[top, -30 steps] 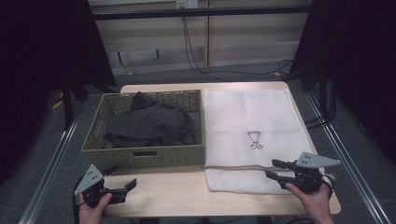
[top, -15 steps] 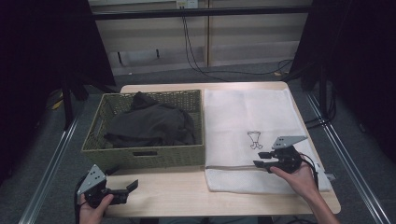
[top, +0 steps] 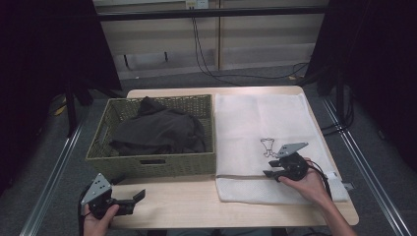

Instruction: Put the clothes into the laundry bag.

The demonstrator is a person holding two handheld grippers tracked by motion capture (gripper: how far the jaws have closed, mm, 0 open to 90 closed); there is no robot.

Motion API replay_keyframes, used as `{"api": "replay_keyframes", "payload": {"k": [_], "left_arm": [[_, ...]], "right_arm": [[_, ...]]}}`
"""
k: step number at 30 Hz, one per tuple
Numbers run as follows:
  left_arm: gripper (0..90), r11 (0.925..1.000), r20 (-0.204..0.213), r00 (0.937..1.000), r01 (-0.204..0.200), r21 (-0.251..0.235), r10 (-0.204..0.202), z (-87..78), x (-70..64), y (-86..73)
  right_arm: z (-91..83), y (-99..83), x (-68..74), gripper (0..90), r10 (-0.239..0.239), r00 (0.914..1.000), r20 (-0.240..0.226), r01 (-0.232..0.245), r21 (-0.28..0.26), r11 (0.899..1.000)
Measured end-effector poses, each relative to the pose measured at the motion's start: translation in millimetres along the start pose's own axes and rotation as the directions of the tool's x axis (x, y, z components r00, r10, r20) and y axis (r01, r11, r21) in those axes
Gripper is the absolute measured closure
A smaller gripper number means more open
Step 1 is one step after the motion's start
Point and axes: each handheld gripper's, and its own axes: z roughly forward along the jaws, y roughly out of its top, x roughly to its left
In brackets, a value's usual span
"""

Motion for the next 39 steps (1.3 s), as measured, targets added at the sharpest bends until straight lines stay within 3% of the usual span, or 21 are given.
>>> {"api": "replay_keyframes", "payload": {"k": [8,9,13,15,19,22,25,26,27,30,39], "left_arm": [[4.3,1.0000,0.008,1.0000,0.000,-0.003,0.000,0.6,0.2,0.2],[4.3,1.0000,0.004,1.0000,0.004,-0.001,-0.004,0.7,0.2,0.1],[4.3,1.0000,0.014,0.9999,0.005,-0.001,-0.005,0.8,1.2,0.3],[4.2,0.9998,0.034,0.9993,0.019,-0.006,-0.018,0.4,2.6,0.3],[4.3,0.9996,0.030,0.9992,0.026,-0.008,-0.026,-0.4,3.6,0.2],[4.3,0.9996,0.032,0.9991,0.028,-0.005,-0.028,-0.1,3.2,0.1],[4.3,0.9995,0.037,0.9988,0.032,-0.006,-0.032,0.2,3.3,0.1],[4.3,0.9995,0.035,0.9989,0.031,-0.005,-0.031,0.4,3.6,0.0],[4.3,0.9996,0.035,0.9990,0.029,-0.002,-0.029,0.3,4.2,0.0],[4.3,0.9995,0.031,0.9990,0.033,-0.002,-0.033,0.9,4.0,0.1],[4.3,0.9996,0.028,0.9992,0.029,-0.002,-0.029,-0.4,4.3,0.4]], "right_arm": [[-0.2,-13.0,1.6,45.4,-0.024,0.9993,0.030,0.024,0.011,1.000],[0.4,-12.8,1.8,35.1,-0.034,0.9984,0.046,0.034,0.006,0.999],[3.7,-12.6,-0.1,28.3,-0.032,0.9982,0.051,0.032,0.001,0.999],[5.0,-12.8,-0.6,28.0,-0.038,0.9987,0.032,0.039,-0.008,0.999],[5.8,-13.5,-1.5,28.8,-0.024,0.9995,0.019,0.024,-0.011,1.000],[4.5,-13.6,-1.9,38.0,-0.001,0.9999,0.011,0.001,-0.010,1.000],[3.0,-13.8,-6.8,59.4,0.015,0.9998,0.017,-0.014,-0.025,1.000],[3.0,-13.8,-6.8,59.4,0.015,0.9998,0.017,-0.014,-0.025,1.000],[2.8,-13.4,-10.7,68.3,0.026,0.9996,0.013,-0.025,-0.028,0.999],[2.9,-12.8,-14.4,80.3,0.039,0.9988,0.029,-0.039,-0.028,0.999],[-5.0,-10.5,-16.7,87.0,0.091,0.9955,0.029,-0.089,-0.063,0.994]]}}
